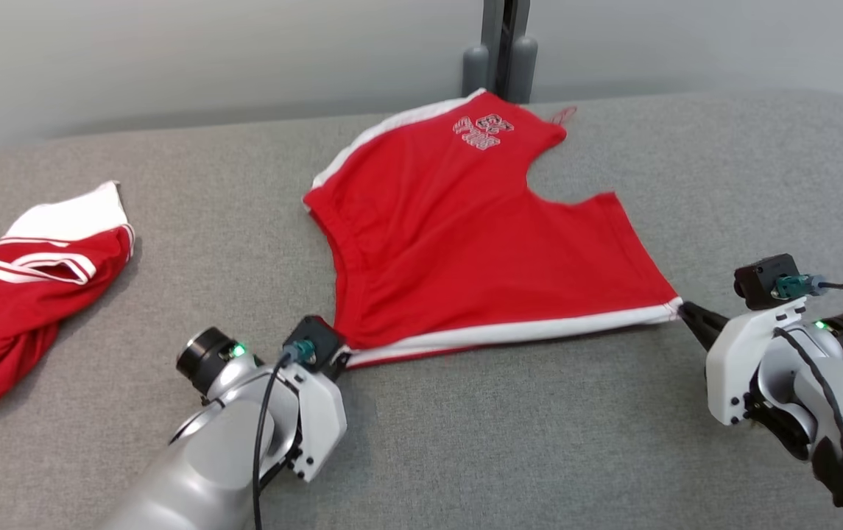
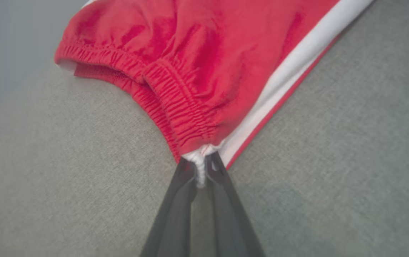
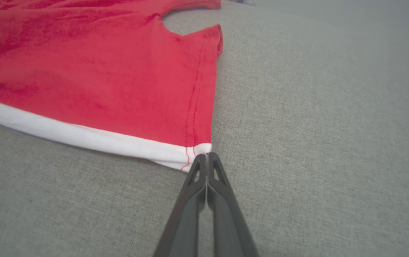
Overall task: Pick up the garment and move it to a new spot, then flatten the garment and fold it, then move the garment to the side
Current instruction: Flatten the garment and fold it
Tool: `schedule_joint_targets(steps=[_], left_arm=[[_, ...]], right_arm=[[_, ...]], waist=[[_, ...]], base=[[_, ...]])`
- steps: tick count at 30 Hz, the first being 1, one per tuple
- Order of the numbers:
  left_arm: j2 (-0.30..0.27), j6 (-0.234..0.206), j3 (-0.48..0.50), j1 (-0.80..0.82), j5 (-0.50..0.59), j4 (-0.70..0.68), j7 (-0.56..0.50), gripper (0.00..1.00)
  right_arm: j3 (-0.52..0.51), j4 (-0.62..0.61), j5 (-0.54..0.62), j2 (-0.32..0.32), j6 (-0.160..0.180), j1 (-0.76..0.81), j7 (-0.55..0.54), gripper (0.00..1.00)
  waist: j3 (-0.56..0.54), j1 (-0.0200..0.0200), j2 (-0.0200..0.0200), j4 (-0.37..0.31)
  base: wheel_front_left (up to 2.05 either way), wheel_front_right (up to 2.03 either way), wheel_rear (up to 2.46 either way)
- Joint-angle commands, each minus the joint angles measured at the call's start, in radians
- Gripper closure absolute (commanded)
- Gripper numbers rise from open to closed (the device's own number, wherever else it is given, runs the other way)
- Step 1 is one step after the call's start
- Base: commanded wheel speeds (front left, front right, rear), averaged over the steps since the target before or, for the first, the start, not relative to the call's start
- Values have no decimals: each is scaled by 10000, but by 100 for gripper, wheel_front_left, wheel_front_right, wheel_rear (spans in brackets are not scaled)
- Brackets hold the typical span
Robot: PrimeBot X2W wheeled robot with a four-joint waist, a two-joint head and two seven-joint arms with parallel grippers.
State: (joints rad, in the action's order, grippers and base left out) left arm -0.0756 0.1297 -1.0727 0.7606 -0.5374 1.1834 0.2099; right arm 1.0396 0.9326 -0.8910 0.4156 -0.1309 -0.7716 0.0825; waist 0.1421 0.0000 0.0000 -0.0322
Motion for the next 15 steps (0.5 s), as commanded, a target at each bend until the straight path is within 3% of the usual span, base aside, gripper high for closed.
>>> schedule_joint_targets(steps=[1, 8, 15], left_arm=[[-116, 8, -92, -164, -47, -6, -54, 100], [-444, 7, -1009, -765, -725, -511, -474, 100], [-1113, 1, -1632, -1395, -2106, -1792, -1674, 100]], right_arm=[[98, -65, -153, 201, 2, 72, -132, 100], [1152, -979, -1842, 1106, 4, 248, -1765, 100], [1857, -2125, -3173, 2006, 6, 585, -2810, 100]], waist=[[-174, 0, 0, 10], [-903, 0, 0, 52], [-1524, 0, 0, 192]], base=[[0, 0, 0], [0, 0, 0], [0, 0, 0]])
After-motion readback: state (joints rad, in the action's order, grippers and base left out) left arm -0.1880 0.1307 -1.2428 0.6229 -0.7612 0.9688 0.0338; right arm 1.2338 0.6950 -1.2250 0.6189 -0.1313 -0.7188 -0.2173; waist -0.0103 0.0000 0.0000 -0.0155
